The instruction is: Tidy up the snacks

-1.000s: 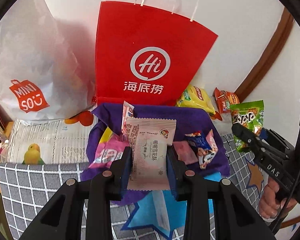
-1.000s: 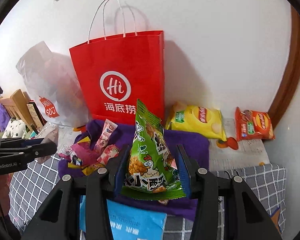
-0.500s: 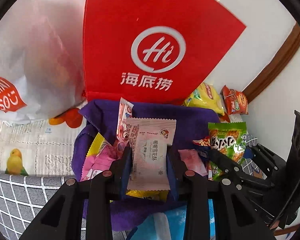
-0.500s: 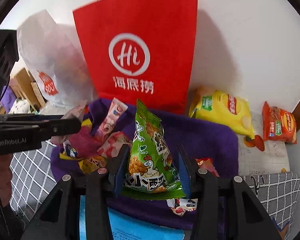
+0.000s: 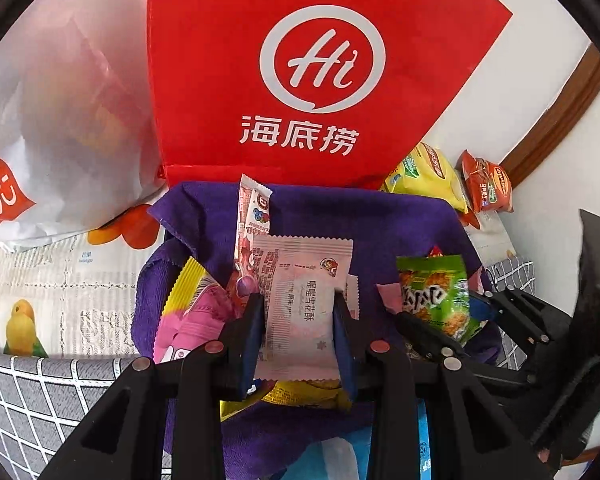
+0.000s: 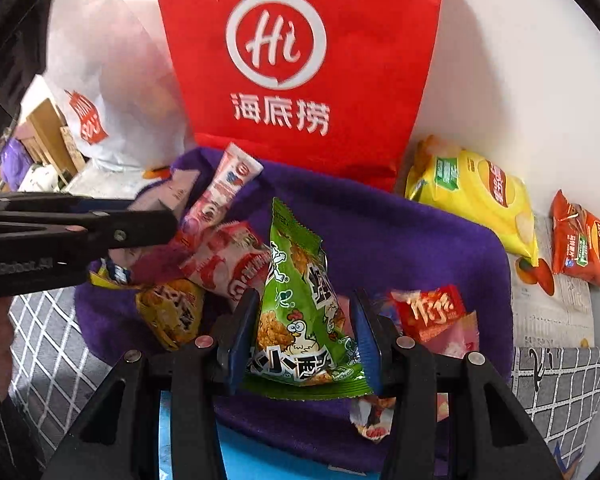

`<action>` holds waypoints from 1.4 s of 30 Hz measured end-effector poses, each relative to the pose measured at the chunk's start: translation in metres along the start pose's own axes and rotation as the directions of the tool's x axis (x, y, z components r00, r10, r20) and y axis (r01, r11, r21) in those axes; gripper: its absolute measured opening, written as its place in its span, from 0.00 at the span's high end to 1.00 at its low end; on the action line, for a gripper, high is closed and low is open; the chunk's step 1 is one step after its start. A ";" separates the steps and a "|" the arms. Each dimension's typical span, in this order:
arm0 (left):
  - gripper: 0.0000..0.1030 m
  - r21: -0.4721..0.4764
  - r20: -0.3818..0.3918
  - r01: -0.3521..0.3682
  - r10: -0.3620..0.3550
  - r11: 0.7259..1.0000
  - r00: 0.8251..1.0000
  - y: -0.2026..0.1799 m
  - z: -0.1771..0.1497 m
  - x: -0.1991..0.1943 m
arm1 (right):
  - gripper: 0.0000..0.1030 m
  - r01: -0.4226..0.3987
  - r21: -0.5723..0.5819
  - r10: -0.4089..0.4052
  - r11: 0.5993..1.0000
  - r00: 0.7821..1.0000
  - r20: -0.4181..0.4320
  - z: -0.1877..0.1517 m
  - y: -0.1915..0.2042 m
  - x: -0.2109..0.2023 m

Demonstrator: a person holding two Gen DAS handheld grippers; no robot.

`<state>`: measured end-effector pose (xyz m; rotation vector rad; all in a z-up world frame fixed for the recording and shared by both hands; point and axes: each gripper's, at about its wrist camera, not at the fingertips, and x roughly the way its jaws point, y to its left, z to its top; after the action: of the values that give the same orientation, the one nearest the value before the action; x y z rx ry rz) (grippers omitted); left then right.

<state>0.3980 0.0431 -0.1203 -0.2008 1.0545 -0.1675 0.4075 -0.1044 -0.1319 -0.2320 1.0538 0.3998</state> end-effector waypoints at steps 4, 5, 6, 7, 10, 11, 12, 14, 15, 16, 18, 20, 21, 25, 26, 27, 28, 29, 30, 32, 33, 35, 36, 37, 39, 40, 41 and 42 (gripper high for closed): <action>0.69 0.012 0.003 -0.002 0.001 1.000 1.000 -0.002 0.000 0.004 | 0.55 0.025 0.015 -0.024 1.000 0.999 -0.027 -0.002 -0.006 0.011; 0.69 0.015 0.004 0.002 -0.002 1.000 1.000 -0.003 -0.001 0.005 | 0.55 0.026 0.015 -0.025 1.000 0.999 -0.029 -0.003 -0.007 0.012; 0.68 0.016 0.002 0.002 -0.002 1.000 1.000 -0.003 -0.001 0.005 | 0.55 0.026 0.016 -0.026 1.000 0.999 -0.027 -0.003 -0.008 0.012; 0.67 0.017 0.001 0.002 -0.002 1.000 1.000 -0.004 -0.001 0.007 | 0.55 0.026 0.016 -0.026 1.000 0.999 -0.024 -0.003 -0.008 0.012; 0.67 0.016 0.004 0.006 -0.006 1.000 1.000 -0.003 0.000 0.007 | 0.54 0.031 0.010 -0.031 0.999 0.999 -0.021 -0.003 -0.009 0.012; 0.67 0.013 0.005 0.007 -0.007 1.000 1.000 -0.002 0.000 0.007 | 0.54 0.034 0.009 -0.034 0.999 0.999 -0.022 -0.003 -0.009 0.012; 0.67 0.012 0.008 0.007 -0.007 1.000 1.000 -0.001 0.000 0.006 | 0.54 0.035 0.016 -0.035 0.999 0.999 -0.021 -0.003 -0.010 0.011; 0.67 0.015 0.008 0.001 -0.001 1.000 1.000 0.000 0.000 0.006 | 0.52 0.031 0.028 -0.031 0.999 0.999 -0.015 -0.003 -0.012 0.008; 0.67 0.015 0.007 0.003 -0.003 1.000 1.000 0.000 0.000 0.006 | 0.52 0.028 0.029 -0.027 0.999 1.000 -0.010 -0.003 -0.012 0.006; 0.67 0.014 0.006 0.005 -0.005 1.000 1.000 0.001 0.000 0.005 | 0.48 0.028 0.035 -0.028 0.999 1.000 -0.004 -0.002 -0.012 0.004; 0.64 0.015 -0.002 0.007 -0.007 1.000 1.000 0.000 0.001 0.005 | 0.38 0.022 0.048 -0.022 0.999 1.000 0.003 -0.001 -0.012 -0.001; 0.56 0.017 -0.005 0.023 -0.023 1.000 1.000 0.000 0.001 0.003 | 0.33 0.001 0.051 -0.002 0.999 1.000 0.021 0.000 -0.010 -0.008; 0.48 0.015 -0.004 0.023 -0.023 1.000 1.000 -0.001 0.001 0.001 | 0.33 0.000 0.055 -0.002 0.998 0.999 0.033 0.000 -0.009 -0.012; 0.39 0.034 0.029 0.005 -0.006 0.999 1.000 -0.006 0.000 -0.015 | 0.32 0.012 0.073 -0.017 0.997 0.998 0.065 0.005 -0.005 -0.029; 0.39 0.036 0.039 0.007 -0.009 0.999 0.999 -0.007 0.000 -0.020 | 0.31 0.014 0.078 -0.020 0.997 0.997 0.076 0.006 -0.004 -0.033; 0.38 0.038 0.046 0.011 -0.013 0.999 0.999 -0.007 0.000 -0.025 | 0.31 0.016 0.086 -0.024 0.996 0.996 0.088 0.006 -0.003 -0.039; 0.37 0.040 0.052 0.013 -0.015 0.999 0.999 -0.008 0.000 -0.030 | 0.31 0.018 0.094 -0.027 0.995 0.995 0.098 0.007 -0.003 -0.045; 0.37 0.043 0.060 0.011 -0.014 0.999 0.998 -0.009 0.000 -0.036 | 0.31 0.020 0.101 -0.031 0.995 0.994 0.106 0.006 -0.002 -0.050; 0.37 0.045 0.065 0.005 -0.008 0.999 0.998 -0.010 -0.001 -0.041 | 0.31 0.023 0.108 -0.036 0.994 0.993 0.112 0.006 -0.002 -0.056; 0.36 0.051 0.077 -0.003 0.000 0.999 0.997 -0.013 -0.002 -0.050 | 0.31 0.041 0.117 -0.055 0.992 0.991 0.120 0.004 -0.001 -0.069; 0.36 0.056 0.083 -0.007 0.002 0.998 0.997 -0.016 -0.003 -0.054 | 0.31 0.054 0.122 -0.069 0.991 0.990 0.124 0.003 -0.001 -0.075; 0.36 0.073 0.105 -0.018 0.010 0.997 0.994 -0.023 -0.006 -0.064 | 0.31 0.078 0.137 -0.096 0.988 0.986 0.135 -0.001 0.000 -0.090; 0.36 0.082 0.116 -0.027 0.017 0.996 0.993 -0.027 -0.008 -0.069 | 0.31 0.080 0.144 -0.100 0.986 0.985 0.138 -0.003 0.000 -0.097; 0.36 0.085 0.125 -0.032 0.021 0.996 0.992 -0.029 -0.010 -0.074 | 0.31 0.080 0.154 -0.101 0.985 0.985 0.138 -0.005 -0.001 -0.104; 0.36 0.093 0.146 -0.032 0.018 0.995 0.989 -0.035 -0.019 -0.087 | 0.31 0.092 0.176 -0.116 0.980 0.984 0.136 -0.012 -0.002 -0.120; 0.36 0.095 0.150 -0.027 0.013 0.995 0.989 -0.037 -0.023 -0.092 | 0.31 0.107 0.186 -0.134 0.977 0.981 0.138 -0.016 -0.002 -0.128; 0.36 0.100 0.157 -0.022 0.006 0.995 0.988 -0.040 -0.031 -0.100 | 0.31 0.120 0.191 -0.148 0.974 0.979 0.141 -0.020 -0.001 -0.134; 0.36 0.102 0.163 -0.025 0.008 0.994 0.987 -0.041 -0.035 -0.106 | 0.31 0.131 0.194 -0.160 0.972 0.976 0.146 -0.024 0.000 -0.141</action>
<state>0.3142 0.0247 -0.0380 -0.1091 0.8825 -0.1871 0.3277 -0.1429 -0.0197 -0.1091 0.9021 0.1832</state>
